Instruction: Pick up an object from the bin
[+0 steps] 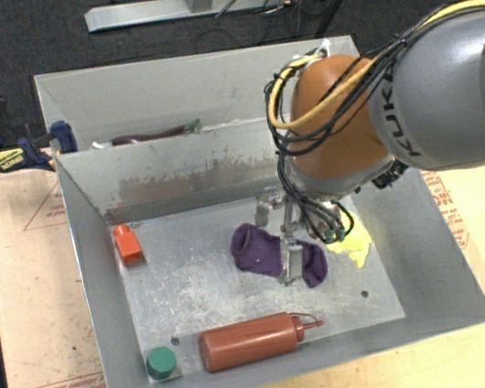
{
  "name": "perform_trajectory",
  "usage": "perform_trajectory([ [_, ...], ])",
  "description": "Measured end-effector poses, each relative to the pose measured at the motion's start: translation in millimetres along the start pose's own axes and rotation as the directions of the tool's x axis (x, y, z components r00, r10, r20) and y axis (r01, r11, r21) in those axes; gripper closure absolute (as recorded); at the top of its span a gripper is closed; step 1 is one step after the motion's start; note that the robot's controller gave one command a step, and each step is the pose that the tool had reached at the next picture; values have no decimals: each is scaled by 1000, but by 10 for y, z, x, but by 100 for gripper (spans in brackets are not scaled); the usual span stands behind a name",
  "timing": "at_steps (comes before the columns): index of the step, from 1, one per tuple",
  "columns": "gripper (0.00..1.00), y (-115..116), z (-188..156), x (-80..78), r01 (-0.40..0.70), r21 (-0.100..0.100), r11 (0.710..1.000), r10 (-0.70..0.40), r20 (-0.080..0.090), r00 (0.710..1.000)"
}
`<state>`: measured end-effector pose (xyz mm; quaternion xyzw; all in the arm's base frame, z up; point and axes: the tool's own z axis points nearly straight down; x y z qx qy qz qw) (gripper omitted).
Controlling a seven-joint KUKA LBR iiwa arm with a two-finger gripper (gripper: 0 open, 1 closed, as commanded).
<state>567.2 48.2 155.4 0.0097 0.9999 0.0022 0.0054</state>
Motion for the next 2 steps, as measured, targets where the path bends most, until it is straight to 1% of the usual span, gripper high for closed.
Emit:
perform_trajectory([
  [1, 0, 1, 246, -138, 62, -1, 998, -62, 3, 998],
  [2, 100, -86, 848, -215, 15, -1, 1000, -15, 3, 1000],
])
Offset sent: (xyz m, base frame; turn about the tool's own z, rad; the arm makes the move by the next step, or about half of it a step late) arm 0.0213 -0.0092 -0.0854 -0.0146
